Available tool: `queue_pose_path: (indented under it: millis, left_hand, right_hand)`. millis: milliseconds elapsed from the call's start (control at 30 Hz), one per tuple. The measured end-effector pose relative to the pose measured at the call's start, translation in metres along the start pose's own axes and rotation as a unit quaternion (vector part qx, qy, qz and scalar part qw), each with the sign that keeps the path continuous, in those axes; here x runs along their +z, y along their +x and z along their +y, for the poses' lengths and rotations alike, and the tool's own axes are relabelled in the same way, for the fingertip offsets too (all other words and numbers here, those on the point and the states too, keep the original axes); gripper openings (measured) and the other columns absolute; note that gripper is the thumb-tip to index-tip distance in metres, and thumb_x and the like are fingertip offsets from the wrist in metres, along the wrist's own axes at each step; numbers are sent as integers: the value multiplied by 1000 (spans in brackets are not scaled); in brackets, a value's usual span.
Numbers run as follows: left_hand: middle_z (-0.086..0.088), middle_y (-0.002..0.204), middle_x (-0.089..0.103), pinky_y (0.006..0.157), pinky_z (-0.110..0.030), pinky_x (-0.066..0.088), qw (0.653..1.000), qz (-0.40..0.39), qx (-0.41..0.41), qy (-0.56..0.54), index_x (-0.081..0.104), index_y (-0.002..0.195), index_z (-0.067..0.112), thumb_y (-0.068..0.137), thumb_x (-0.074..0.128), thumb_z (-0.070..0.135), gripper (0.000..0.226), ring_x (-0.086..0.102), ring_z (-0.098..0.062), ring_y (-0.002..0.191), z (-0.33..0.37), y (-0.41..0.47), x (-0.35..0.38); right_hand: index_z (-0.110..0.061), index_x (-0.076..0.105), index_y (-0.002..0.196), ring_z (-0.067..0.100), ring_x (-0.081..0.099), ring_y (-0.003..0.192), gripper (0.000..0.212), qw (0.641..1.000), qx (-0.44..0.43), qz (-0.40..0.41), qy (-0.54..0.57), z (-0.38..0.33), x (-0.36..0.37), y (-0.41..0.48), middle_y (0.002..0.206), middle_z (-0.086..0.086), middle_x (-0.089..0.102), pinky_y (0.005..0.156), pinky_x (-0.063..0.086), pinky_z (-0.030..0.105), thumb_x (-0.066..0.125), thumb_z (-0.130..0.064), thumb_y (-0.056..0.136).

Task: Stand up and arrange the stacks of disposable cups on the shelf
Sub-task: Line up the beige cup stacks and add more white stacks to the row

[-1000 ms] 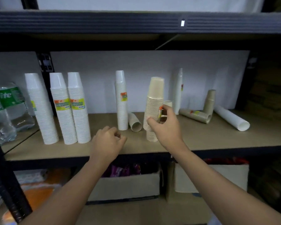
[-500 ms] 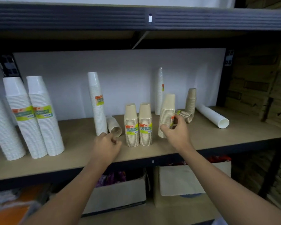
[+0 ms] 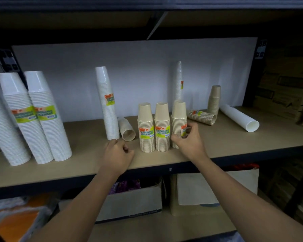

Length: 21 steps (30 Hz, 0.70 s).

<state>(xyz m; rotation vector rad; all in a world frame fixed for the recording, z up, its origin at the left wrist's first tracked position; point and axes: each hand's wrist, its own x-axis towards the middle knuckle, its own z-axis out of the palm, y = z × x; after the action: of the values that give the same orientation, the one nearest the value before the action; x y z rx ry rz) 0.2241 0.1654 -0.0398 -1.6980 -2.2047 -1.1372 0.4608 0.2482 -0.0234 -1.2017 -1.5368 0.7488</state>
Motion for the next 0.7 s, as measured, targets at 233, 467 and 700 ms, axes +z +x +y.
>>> queue_pose_path:
  millis: [233,467,700]
  left_hand:
    - [0,85,55,76,-31,37,1000,-6,-10,-9,62,76,14,80,65,24,10,43,-19,88,-1,-1,0]
    - [4,83,54,74,-31,38,1000,-5,-12,1,61,75,18,79,63,25,9,44,-17,86,0,-2,-2]
    - [1,84,56,76,-33,42,1000,-4,-10,-4,62,76,15,80,64,24,10,45,-19,87,0,-2,-2]
  right_hand:
    - [-25,38,136,13,60,107,76,999,1,-37,-4,-1,-6,-2,107,-18,56,94,48,36,79,-26,72]
    - [-27,43,125,12,61,103,72,998,2,-55,-25,0,-4,-2,117,-9,59,91,50,36,85,-33,67]
    - [-24,46,122,9,57,97,64,997,5,-70,-42,-1,-6,-1,98,-22,54,85,47,32,83,-29,70]
